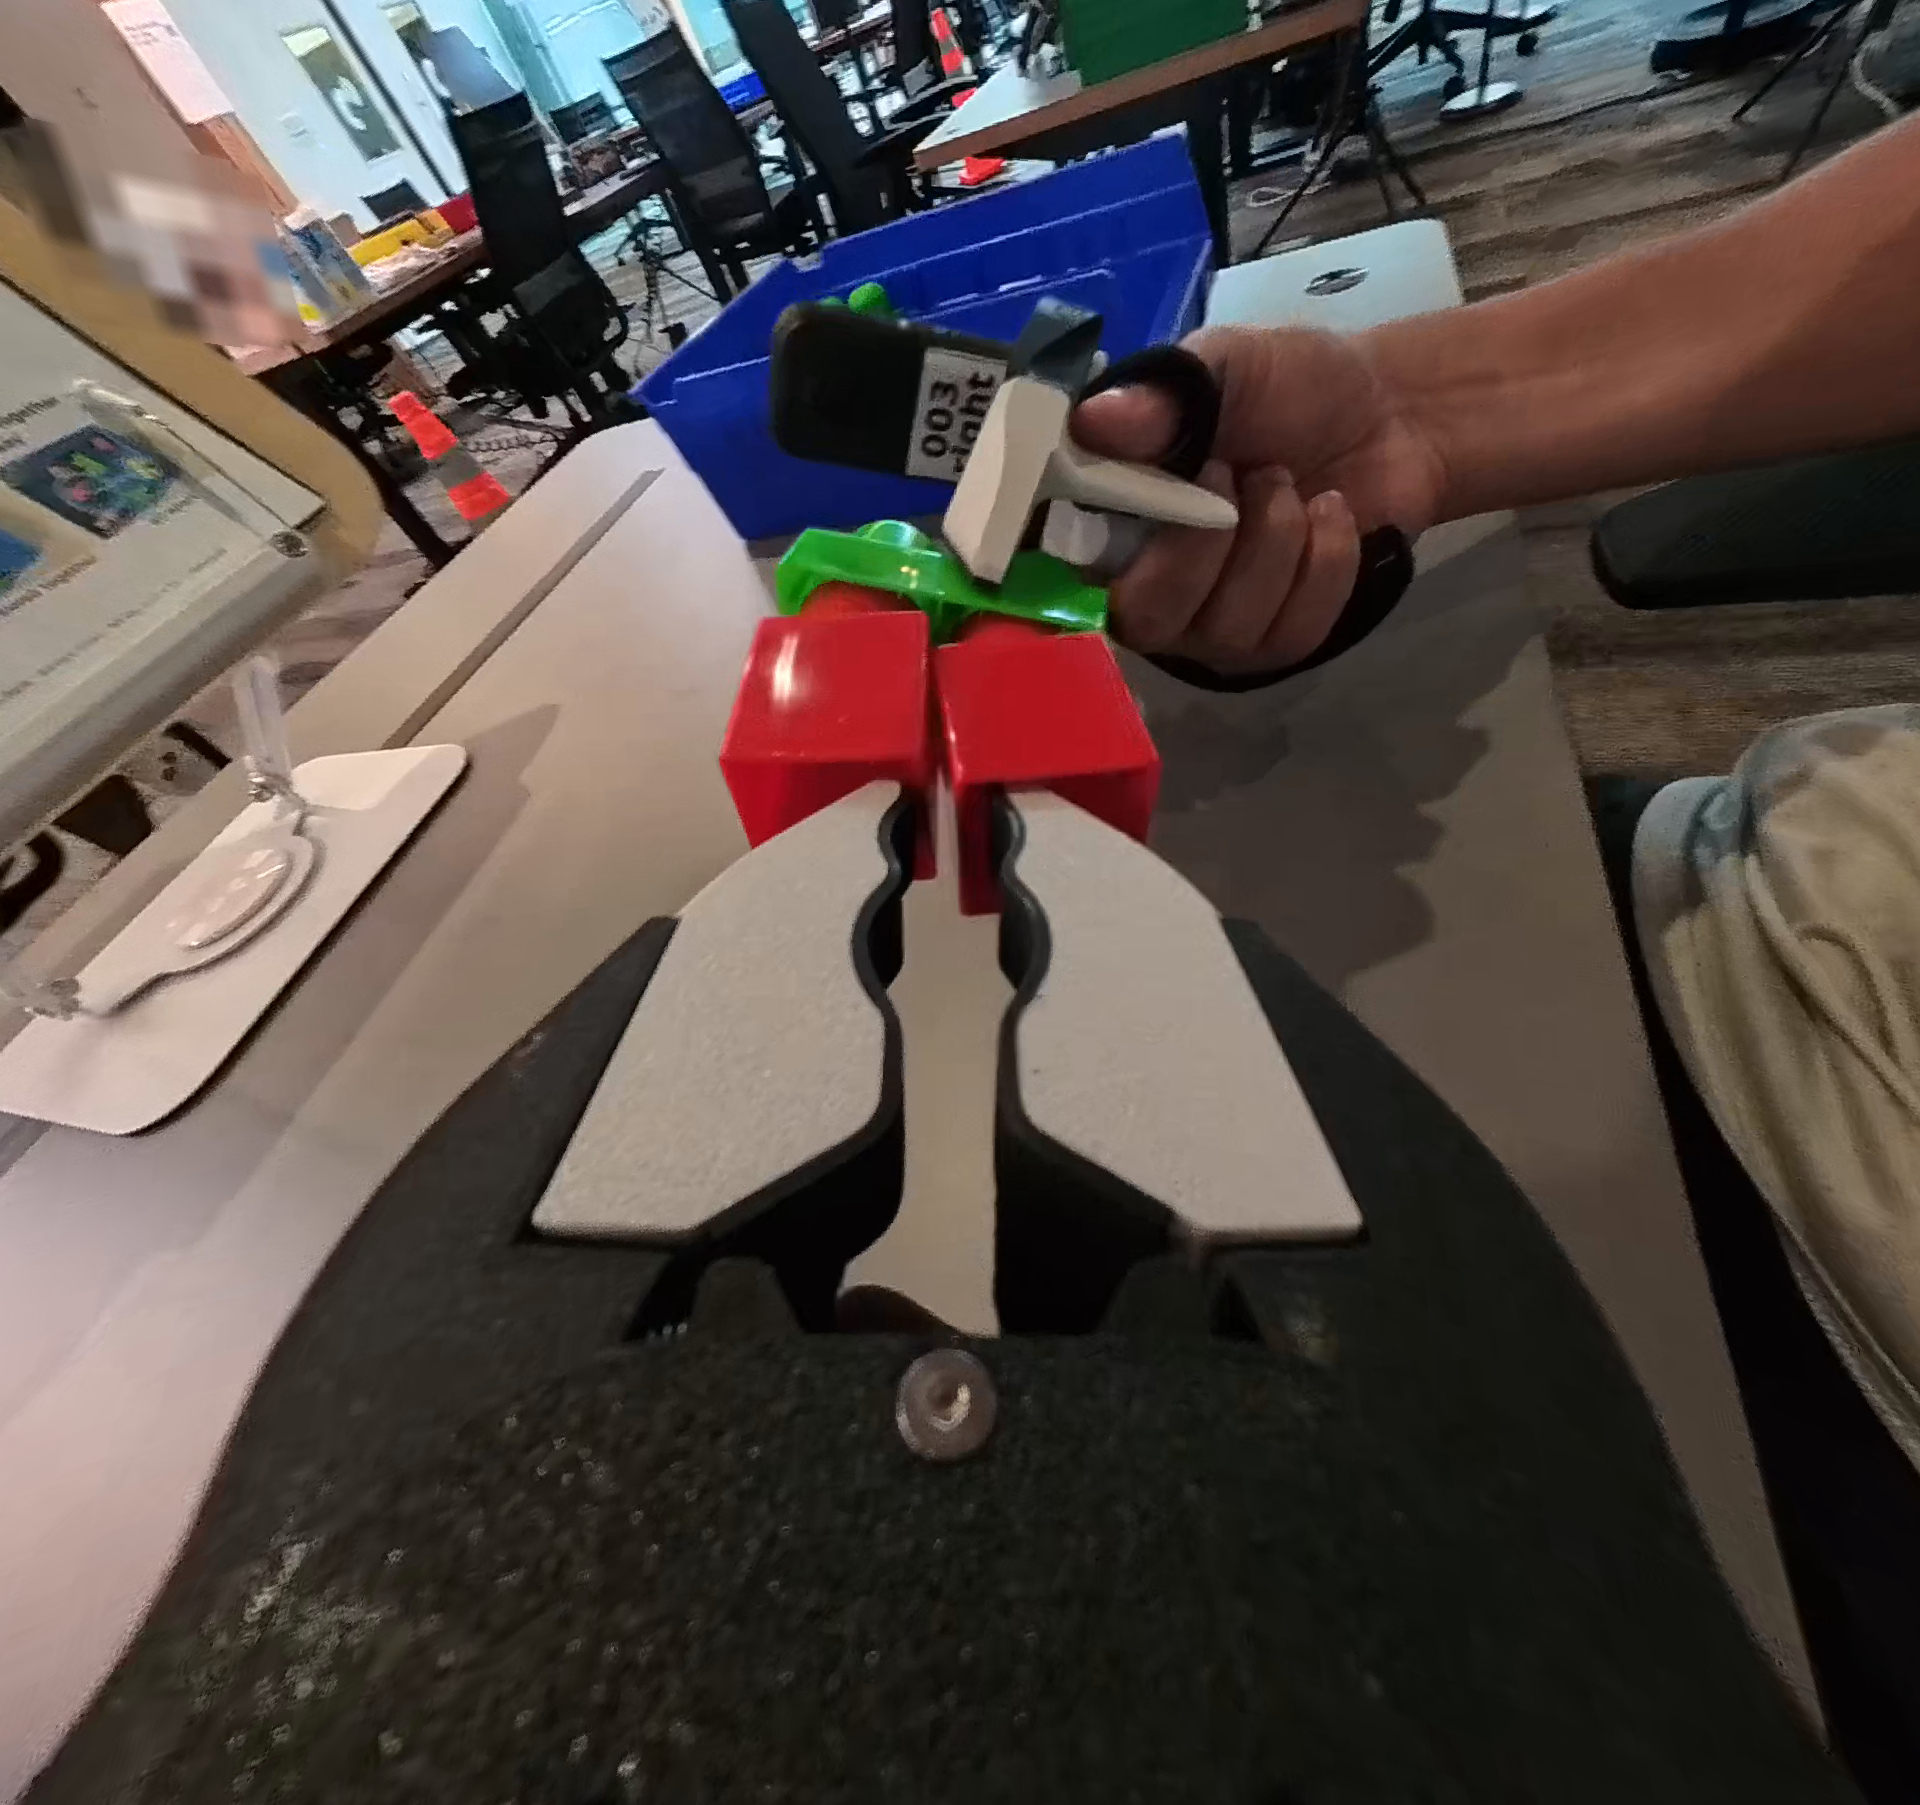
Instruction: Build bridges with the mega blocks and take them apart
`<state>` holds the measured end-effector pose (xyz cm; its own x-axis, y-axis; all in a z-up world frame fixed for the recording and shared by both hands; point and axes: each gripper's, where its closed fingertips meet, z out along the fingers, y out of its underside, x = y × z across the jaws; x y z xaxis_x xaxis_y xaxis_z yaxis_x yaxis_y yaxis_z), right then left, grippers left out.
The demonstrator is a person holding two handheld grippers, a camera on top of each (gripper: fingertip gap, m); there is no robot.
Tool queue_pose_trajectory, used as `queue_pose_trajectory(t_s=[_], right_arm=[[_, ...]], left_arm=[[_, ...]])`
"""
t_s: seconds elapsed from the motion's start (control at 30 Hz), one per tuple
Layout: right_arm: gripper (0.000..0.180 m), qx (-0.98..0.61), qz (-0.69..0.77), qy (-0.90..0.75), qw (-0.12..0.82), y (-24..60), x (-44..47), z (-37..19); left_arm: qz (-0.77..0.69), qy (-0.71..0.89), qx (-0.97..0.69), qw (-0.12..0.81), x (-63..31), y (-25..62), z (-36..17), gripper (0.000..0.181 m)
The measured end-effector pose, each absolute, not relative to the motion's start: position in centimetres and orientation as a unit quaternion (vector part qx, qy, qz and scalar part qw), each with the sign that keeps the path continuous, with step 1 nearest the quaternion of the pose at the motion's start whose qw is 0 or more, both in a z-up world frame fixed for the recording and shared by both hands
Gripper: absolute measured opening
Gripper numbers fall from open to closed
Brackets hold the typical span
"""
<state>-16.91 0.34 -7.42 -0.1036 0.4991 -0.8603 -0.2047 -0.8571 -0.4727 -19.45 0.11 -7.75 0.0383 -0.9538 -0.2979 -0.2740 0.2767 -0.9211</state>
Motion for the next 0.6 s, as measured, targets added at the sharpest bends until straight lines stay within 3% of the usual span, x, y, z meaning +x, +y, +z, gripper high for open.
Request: queue_pose_trajectory(t_s=[0.13,0.6], right_arm=[[0.035,-0.612,0.75,-0.119,0.221,0.2,-17.2,-7.2],[0.034,-0.616,0.751,-0.129,0.198,-0.6,-18.0,-7.1]], left_arm=[[-0.308,0.625,-0.486,0.528,-19.6,0.4,-7.5,0.018],[-0.268,0.677,-0.431,0.534,-19.1,-0.1,-7.1,0.009]])
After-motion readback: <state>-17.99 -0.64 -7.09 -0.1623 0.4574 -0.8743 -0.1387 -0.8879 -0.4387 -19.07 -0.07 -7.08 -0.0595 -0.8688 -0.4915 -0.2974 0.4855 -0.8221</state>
